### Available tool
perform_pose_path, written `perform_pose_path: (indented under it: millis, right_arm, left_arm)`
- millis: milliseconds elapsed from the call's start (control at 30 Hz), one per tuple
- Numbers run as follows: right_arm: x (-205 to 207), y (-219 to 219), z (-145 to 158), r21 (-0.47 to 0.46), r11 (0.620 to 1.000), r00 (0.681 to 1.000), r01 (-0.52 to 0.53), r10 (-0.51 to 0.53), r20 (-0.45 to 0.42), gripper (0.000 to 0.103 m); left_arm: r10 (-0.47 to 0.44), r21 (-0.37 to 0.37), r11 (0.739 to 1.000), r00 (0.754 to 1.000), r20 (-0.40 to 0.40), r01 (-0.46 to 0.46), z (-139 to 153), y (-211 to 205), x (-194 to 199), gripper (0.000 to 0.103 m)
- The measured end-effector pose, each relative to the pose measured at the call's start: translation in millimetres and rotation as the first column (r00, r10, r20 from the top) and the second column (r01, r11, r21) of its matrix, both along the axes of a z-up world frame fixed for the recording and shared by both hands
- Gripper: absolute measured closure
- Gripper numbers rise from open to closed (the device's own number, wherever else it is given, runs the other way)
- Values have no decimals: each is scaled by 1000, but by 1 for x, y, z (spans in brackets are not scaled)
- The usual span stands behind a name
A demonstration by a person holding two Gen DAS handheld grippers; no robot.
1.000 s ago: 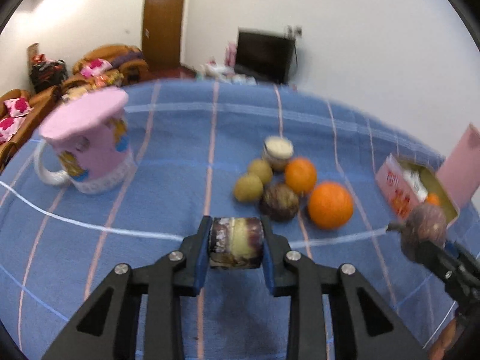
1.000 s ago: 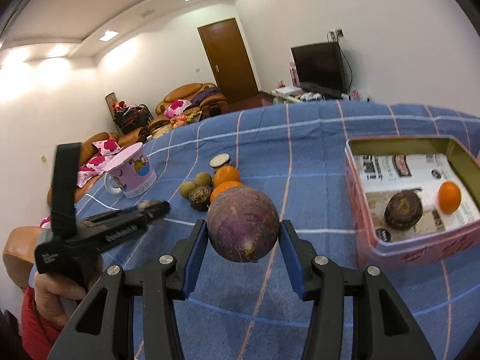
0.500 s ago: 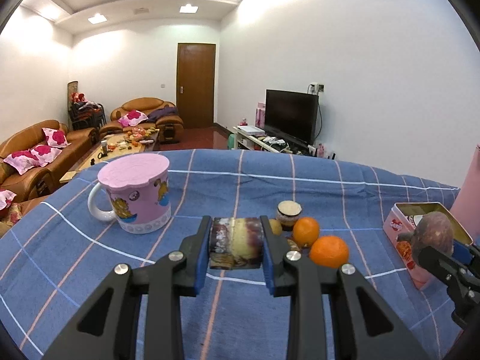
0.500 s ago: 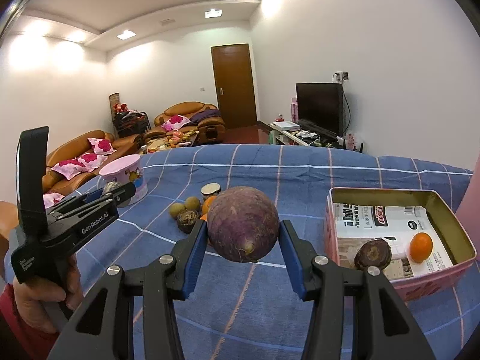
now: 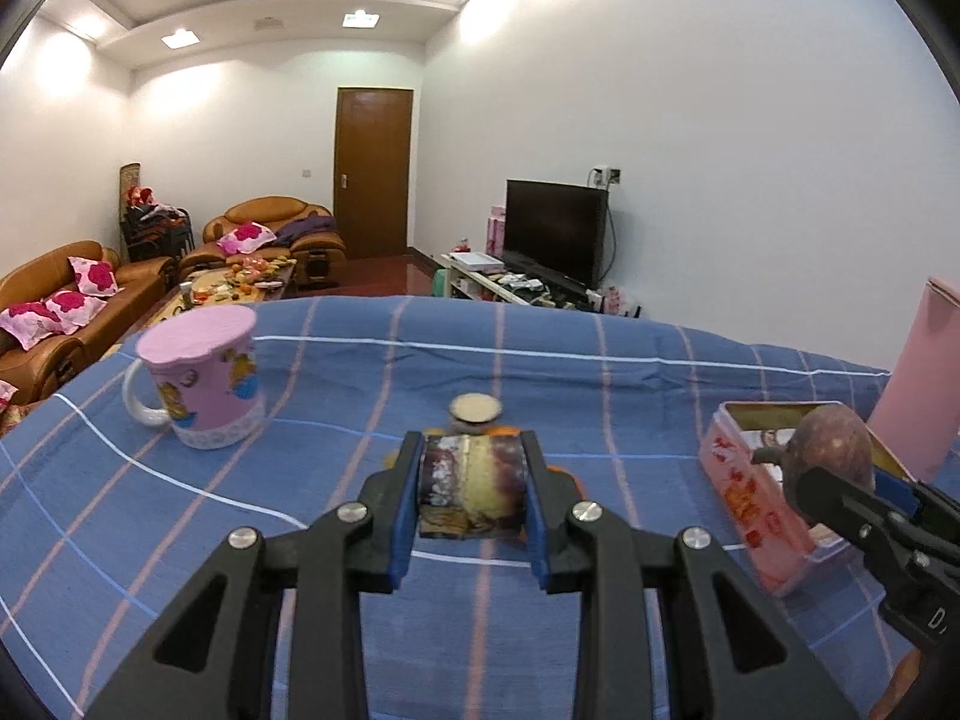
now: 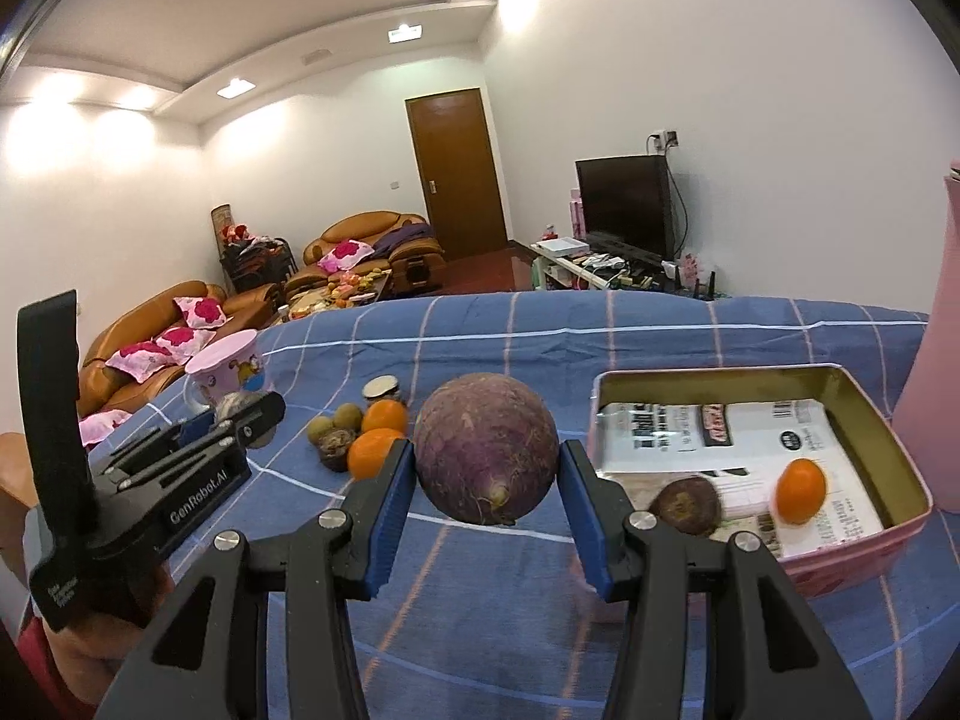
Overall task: Organize fruits
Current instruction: 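Carry the purple turnip and the jar in both grippers over the tin box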
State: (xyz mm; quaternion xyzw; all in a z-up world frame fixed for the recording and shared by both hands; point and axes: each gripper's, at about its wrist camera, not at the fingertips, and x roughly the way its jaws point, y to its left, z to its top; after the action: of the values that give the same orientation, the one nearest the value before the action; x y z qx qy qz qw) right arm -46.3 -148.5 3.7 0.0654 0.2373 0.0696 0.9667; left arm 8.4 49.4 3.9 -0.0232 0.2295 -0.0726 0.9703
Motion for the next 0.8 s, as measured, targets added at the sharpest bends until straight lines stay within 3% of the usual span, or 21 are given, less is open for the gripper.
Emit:
perform_pose_path:
  millis: [300,800]
  right_arm:
    - [-6,-34,5,-22,998,998,56,-56,16,53]
    - [-14,-127,10,-48,972,973,228,-226,35,53]
  left_arm:
    - [-48,13,999,999,-1,48,0,-49,0,72]
    - [-147,18,989,989,-7,148,0,-119,3,72]
